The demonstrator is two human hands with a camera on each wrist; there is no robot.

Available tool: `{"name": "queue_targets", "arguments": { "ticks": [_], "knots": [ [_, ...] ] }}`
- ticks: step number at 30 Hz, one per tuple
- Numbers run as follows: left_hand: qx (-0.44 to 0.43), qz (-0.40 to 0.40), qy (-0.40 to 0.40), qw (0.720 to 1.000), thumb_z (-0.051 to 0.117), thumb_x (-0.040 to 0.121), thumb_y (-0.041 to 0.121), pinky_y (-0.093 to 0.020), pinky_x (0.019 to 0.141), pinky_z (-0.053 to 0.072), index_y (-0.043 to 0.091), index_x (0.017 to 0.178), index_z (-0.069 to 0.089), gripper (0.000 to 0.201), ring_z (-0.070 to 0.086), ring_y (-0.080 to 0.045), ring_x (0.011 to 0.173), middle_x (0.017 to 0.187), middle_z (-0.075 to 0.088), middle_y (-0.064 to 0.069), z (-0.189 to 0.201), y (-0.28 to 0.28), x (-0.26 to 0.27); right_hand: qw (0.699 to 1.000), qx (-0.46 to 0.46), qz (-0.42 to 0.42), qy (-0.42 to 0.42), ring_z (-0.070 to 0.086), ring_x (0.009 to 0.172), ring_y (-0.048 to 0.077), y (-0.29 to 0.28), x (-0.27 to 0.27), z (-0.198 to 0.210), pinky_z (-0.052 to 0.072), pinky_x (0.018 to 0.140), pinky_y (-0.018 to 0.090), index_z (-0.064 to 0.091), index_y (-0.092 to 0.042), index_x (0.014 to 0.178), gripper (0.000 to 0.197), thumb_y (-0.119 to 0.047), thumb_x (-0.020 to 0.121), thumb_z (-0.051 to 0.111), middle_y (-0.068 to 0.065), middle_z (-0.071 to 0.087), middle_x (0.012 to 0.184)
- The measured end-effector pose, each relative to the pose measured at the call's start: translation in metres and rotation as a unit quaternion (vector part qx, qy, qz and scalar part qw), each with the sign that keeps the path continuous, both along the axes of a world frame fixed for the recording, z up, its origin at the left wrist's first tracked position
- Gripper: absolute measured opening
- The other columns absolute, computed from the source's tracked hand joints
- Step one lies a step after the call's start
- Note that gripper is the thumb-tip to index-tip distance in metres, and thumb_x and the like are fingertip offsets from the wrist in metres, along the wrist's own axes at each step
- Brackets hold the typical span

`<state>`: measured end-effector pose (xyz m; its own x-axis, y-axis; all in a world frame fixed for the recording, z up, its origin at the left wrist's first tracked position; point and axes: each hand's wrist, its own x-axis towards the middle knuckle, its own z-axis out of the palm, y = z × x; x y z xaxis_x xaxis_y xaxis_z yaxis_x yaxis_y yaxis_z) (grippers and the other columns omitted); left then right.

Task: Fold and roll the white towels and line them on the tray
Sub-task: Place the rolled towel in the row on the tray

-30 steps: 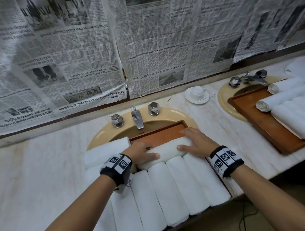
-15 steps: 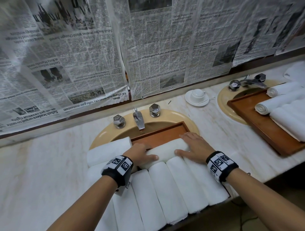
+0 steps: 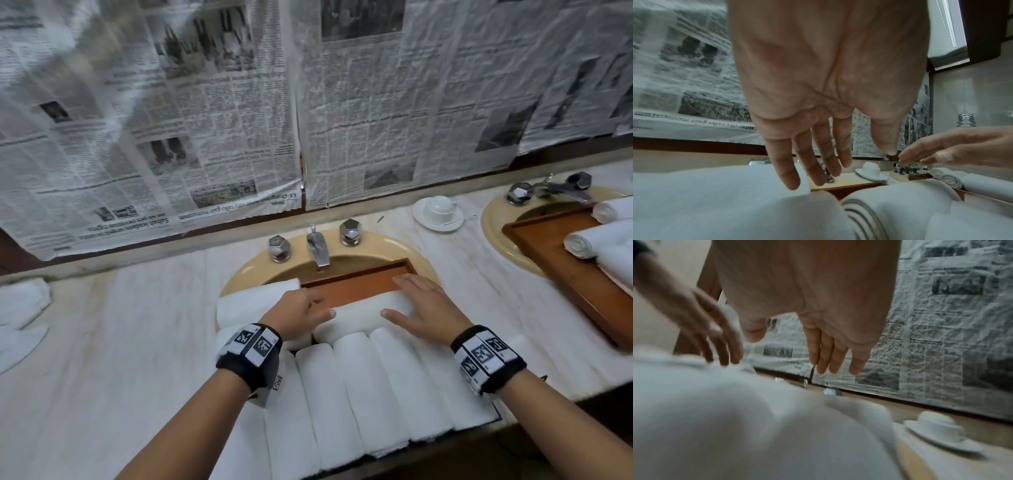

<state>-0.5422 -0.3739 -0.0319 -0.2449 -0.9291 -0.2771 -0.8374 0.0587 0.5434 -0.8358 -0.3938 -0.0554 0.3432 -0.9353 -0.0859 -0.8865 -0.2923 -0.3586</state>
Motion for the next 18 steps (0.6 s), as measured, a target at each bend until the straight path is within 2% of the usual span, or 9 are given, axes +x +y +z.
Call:
{"name": "queue_targets", "arguments": {
  "ticks": [2, 4, 6, 8, 10, 14, 18],
  "knots": [
    [-0.007, 0.011, 0.011, 1.0, 0.061, 0.093, 0.049, -0.028, 0.089, 0.044, 0.016, 0.12, 0.063, 0.042, 0.058, -0.018, 0.113, 0.121, 0.064, 0.0, 0.005, 0.011, 0.012, 0.999, 0.018, 0.007, -0.031, 0.03, 0.142, 0.015, 0.007, 0.016, 0.011, 0.026, 0.118, 0.036, 0.035, -0.021, 0.15, 0.083, -0.071, 0.085, 0.05, -0.002, 0.034, 0.154],
    [-0.013, 0.033, 0.031, 0.999, 0.062, 0.092, 0.049, -0.03, 0.095, 0.045, 0.021, 0.123, 0.064, 0.042, 0.057, -0.015, 0.113, 0.127, 0.062, 0.003, 0.008, 0.023, 0.029, 0.998, 0.03, 0.02, -0.048, 0.03, 0.142, 0.015, 0.016, 0.035, 0.021, 0.027, 0.117, 0.036, 0.035, -0.021, 0.15, 0.083, -0.069, 0.085, 0.052, -0.002, 0.034, 0.154],
    [-0.023, 0.051, 0.046, 0.997, 0.063, 0.092, 0.049, -0.028, 0.096, 0.044, 0.024, 0.13, 0.061, 0.046, 0.056, -0.012, 0.114, 0.131, 0.06, 0.005, 0.01, 0.037, 0.046, 0.998, 0.029, 0.038, -0.04, 0.029, 0.142, 0.015, 0.025, 0.056, 0.026, 0.026, 0.118, 0.036, 0.034, -0.021, 0.151, 0.084, -0.07, 0.085, 0.053, -0.001, 0.033, 0.155],
    [-0.029, 0.07, 0.061, 0.995, 0.063, 0.092, 0.048, -0.025, 0.092, 0.045, 0.023, 0.135, 0.058, 0.05, 0.054, -0.011, 0.115, 0.133, 0.058, 0.006, 0.012, 0.053, 0.066, 0.998, 0.025, 0.06, -0.023, 0.027, 0.143, 0.015, 0.039, 0.081, 0.026, 0.025, 0.118, 0.035, 0.032, -0.022, 0.151, 0.086, -0.073, 0.085, 0.05, -0.001, 0.032, 0.155],
    [-0.032, 0.084, 0.065, 0.994, 0.064, 0.092, 0.047, -0.024, 0.094, 0.044, 0.021, 0.136, 0.056, 0.052, 0.054, -0.012, 0.118, 0.134, 0.057, 0.004, 0.013, 0.073, 0.09, 0.996, 0.02, 0.084, -0.004, 0.026, 0.143, 0.014, 0.055, 0.11, 0.027, 0.025, 0.118, 0.035, 0.031, -0.023, 0.151, 0.087, -0.076, 0.084, 0.046, -0.001, 0.032, 0.156],
    [-0.037, 0.116, 0.051, 0.991, 0.062, 0.092, 0.049, -0.025, 0.097, 0.042, 0.022, 0.139, 0.053, 0.054, 0.054, -0.013, 0.117, 0.135, 0.057, 0.004, 0.01, 0.123, 0.155, 0.992, 0.015, 0.126, 0.007, 0.027, 0.143, 0.015, 0.095, 0.183, 0.034, 0.021, 0.117, 0.029, 0.032, -0.021, 0.15, 0.084, -0.073, 0.086, 0.048, -0.001, 0.032, 0.155],
    [-0.03, 0.15, 0.029, 0.988, 0.058, 0.093, 0.054, -0.027, 0.1, 0.04, 0.028, 0.141, 0.049, 0.056, 0.051, -0.012, 0.121, 0.136, 0.054, 0.008, 0.01, 0.184, 0.232, 0.987, 0.015, 0.16, 0.011, 0.026, 0.143, 0.016, 0.136, 0.264, 0.04, 0.021, 0.117, 0.03, 0.03, -0.02, 0.151, 0.088, -0.076, 0.084, 0.044, -0.001, 0.031, 0.157]
  ]
}}
